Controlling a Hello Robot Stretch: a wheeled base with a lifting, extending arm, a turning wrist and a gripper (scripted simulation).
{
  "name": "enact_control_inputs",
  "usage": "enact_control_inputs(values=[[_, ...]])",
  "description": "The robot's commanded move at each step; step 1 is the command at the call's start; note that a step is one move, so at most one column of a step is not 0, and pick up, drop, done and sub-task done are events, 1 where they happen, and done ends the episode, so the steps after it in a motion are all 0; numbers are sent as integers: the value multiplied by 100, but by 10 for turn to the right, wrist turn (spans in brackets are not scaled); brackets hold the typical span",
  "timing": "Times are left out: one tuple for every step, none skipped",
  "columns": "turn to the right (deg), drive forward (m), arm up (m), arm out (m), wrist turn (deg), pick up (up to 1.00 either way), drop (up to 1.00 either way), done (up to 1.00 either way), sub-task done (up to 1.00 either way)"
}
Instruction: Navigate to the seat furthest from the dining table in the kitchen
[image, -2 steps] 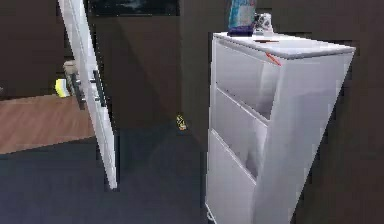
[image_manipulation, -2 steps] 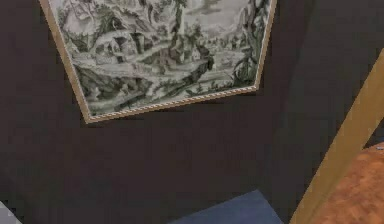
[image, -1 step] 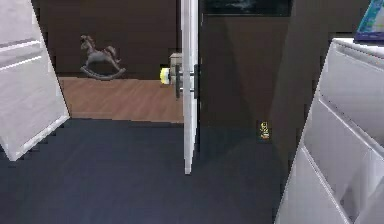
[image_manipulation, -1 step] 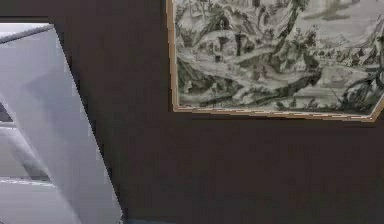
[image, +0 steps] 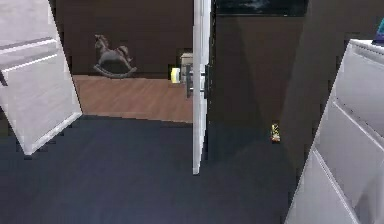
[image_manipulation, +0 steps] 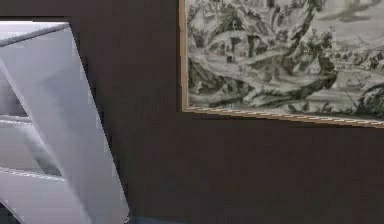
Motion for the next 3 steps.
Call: enact_control_inputs(values=[[0,35,0,0,0,0,0,0,0],[-330,0,0,0,0,0,0,0,0],[0,100,0,0,0,0,0,0,0]])
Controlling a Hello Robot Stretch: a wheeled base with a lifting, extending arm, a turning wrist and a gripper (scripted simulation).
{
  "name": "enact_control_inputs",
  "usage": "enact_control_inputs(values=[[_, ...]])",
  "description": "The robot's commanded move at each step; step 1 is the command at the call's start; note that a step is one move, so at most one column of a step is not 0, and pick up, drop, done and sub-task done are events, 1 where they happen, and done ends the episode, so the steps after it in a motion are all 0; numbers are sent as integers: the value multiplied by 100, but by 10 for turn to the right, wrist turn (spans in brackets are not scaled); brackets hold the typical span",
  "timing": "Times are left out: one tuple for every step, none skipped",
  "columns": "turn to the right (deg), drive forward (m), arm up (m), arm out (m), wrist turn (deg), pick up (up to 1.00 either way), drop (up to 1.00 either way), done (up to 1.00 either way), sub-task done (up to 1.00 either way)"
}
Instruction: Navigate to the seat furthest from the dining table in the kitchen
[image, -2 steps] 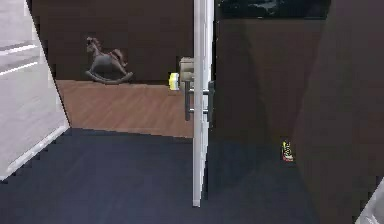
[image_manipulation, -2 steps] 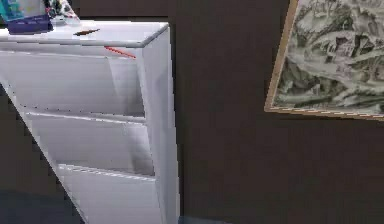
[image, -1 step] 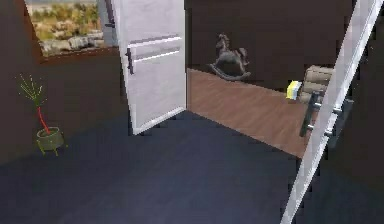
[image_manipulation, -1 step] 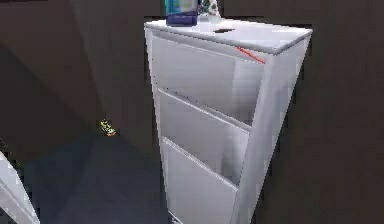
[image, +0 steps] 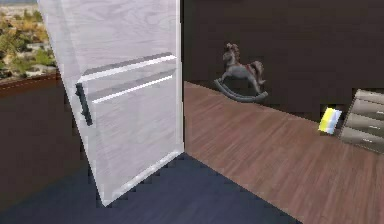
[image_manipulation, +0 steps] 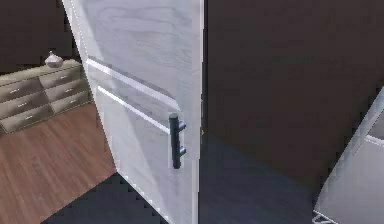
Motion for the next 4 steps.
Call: enact_control_inputs(values=[[-120,0,0,0,0,0,0,0,0],[0,20,0,0,0,0,0,0,0],[450,0,0,0,0,0,0,0,0],[60,0,0,0,0,0,0,0,0]])
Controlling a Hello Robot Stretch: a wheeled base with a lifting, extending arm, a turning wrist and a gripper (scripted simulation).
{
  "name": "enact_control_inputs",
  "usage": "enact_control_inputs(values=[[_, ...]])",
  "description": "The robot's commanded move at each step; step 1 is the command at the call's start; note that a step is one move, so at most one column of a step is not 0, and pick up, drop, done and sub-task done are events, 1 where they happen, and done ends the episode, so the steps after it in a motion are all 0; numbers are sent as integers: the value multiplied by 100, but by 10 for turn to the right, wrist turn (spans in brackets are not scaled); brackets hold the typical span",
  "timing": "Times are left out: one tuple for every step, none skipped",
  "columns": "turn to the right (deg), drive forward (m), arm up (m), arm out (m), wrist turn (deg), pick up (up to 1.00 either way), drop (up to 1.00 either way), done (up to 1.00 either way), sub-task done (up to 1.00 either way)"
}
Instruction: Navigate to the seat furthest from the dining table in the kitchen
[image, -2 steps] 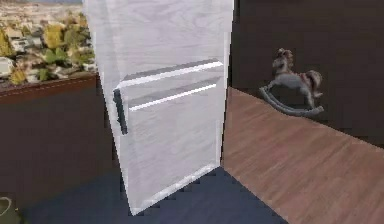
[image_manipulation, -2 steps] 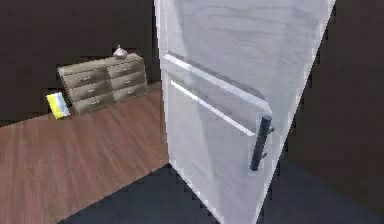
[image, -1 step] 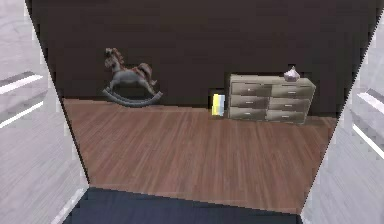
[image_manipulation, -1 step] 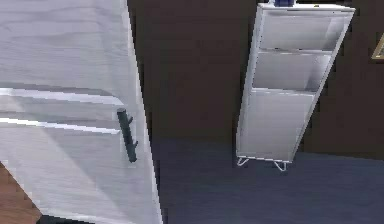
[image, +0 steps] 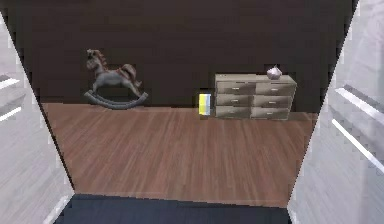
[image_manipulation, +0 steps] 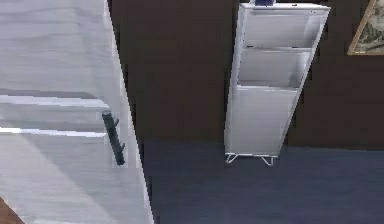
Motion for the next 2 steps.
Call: enact_control_inputs(values=[[0,50,0,0,0,0,0,0,0],[240,0,0,0,0,0,0,0,0]])
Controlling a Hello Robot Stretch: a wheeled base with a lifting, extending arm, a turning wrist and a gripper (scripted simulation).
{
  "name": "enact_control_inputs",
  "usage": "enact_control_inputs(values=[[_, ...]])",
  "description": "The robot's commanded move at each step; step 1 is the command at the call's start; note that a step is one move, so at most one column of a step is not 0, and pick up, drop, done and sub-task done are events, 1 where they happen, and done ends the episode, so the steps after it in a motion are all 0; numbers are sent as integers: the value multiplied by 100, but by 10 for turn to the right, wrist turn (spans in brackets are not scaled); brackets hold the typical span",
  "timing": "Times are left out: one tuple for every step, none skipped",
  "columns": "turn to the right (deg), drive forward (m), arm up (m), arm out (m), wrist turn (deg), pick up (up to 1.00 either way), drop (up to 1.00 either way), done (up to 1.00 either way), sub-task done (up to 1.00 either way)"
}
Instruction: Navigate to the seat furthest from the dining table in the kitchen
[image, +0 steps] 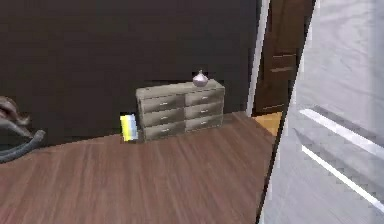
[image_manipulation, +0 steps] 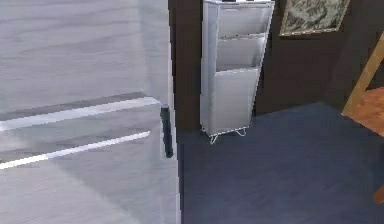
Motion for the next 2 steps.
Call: enact_control_inputs(values=[[0,90,0,0,0,0,0,0,0],[180,0,0,0,0,0,0,0,0]])
